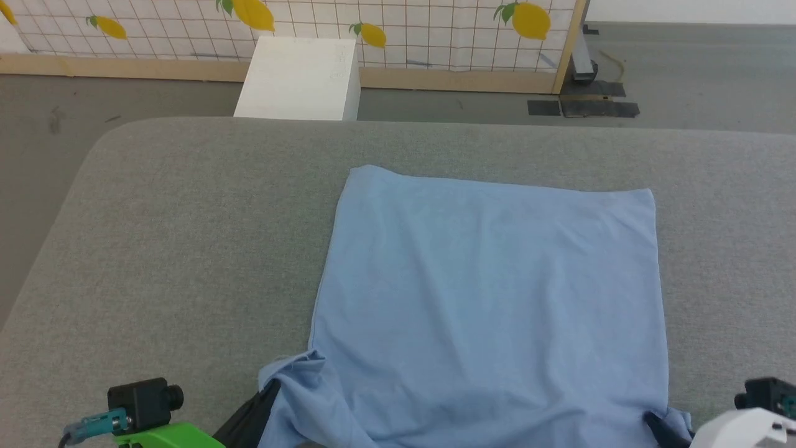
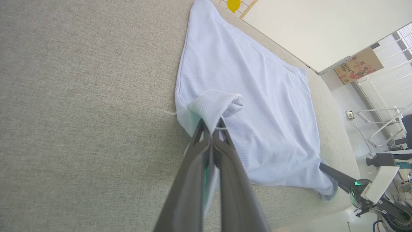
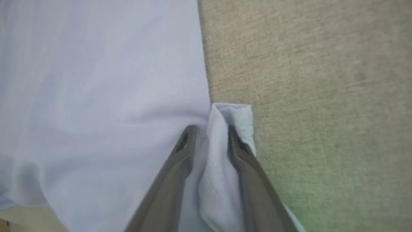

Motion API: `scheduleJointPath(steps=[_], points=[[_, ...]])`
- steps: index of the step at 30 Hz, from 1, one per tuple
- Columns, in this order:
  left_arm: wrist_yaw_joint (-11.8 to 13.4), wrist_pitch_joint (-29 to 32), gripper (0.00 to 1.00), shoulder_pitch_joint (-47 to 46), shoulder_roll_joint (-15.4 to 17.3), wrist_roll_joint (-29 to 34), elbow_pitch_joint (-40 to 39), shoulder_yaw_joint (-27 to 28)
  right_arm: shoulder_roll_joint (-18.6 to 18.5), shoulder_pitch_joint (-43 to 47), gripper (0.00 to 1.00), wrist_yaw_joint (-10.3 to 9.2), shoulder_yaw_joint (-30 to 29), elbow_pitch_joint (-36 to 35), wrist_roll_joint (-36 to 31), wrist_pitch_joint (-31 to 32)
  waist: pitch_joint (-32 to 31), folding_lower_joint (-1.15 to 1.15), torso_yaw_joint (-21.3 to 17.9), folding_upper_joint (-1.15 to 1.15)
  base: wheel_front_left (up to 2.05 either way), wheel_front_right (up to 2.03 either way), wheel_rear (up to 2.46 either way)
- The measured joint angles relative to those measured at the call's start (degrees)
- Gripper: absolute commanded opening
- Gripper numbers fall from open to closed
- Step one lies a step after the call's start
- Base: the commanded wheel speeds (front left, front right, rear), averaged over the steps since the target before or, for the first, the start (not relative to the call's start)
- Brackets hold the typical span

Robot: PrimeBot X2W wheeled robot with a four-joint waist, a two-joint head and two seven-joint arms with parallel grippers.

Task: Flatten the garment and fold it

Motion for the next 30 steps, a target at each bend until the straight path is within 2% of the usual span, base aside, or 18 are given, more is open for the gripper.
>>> scheduleJointPath(steps=[4,7,8,9,13,16,19,24,30], points=[[0.0,-0.1,0.0,-0.1,0.0,0.0,-0.2,0.0,-1.6,0.3,1.0,-0.09,-0.6,-7.3,1.6,6.8,0.1,0.0,-0.1,0.0,0.0,0.0,0.0],[-0.5,-0.4,0.0,-0.1,0.0,0.0,-0.5,0.0,-3.9,2.4,1.0,-0.46,-3.8,-17.2,3.1,12.7,0.3,0.0,0.0,0.0,0.0,0.0,0.0],[-0.5,-0.9,0.0,-0.1,-0.1,0.0,-0.7,0.0,-4.7,2.7,1.0,-0.47,-7.0,-23.7,3.4,15.0,0.5,0.0,0.0,0.0,0.0,0.0,0.0],[-0.7,-1.1,0.0,-0.1,-0.1,0.0,-0.8,0.0,-5.2,2.5,1.0,-0.47,-8.6,-27.0,3.3,16.4,0.6,0.0,0.0,0.0,0.0,0.0,0.0],[-1.3,-1.9,0.0,-0.1,-0.2,0.2,-1.1,0.0,-6.9,-3.1,1.0,-0.48,-11.8,-32.2,1.2,18.8,1.8,0.0,0.1,0.0,0.0,0.0,0.0],[-1.8,-2.1,0.0,-0.7,-0.2,0.6,-1.2,-0.3,-7.7,-10.9,1.0,-0.47,-11.8,-30.5,-0.7,18.8,3.3,0.0,0.3,0.0,0.0,0.0,0.0],[-2.4,-2.1,0.0,-2.7,-0.2,1.6,-1.7,-1.2,-9.3,-17.8,1.0,-0.48,-9.0,-26.6,-4.2,18.9,5.1,0.0,0.5,0.0,0.0,0.0,0.0],[-3.1,-2.0,0.0,-6.8,-0.2,3.7,-3.0,-2.7,-12.1,-30.3,1.0,-0.47,-4.4,-17.0,-9.1,18.9,9.2,0.01,1.5,0.0,0.0,0.0,0.0],[-4.1,-1.5,0.0,-10.5,-0.4,4.5,-3.4,-4.4,-13.6,-40.6,1.0,-0.47,-2.9,-7.8,-14.6,20.9,14.4,0.01,3.4,0.0,0.0,0.0,0.0]])
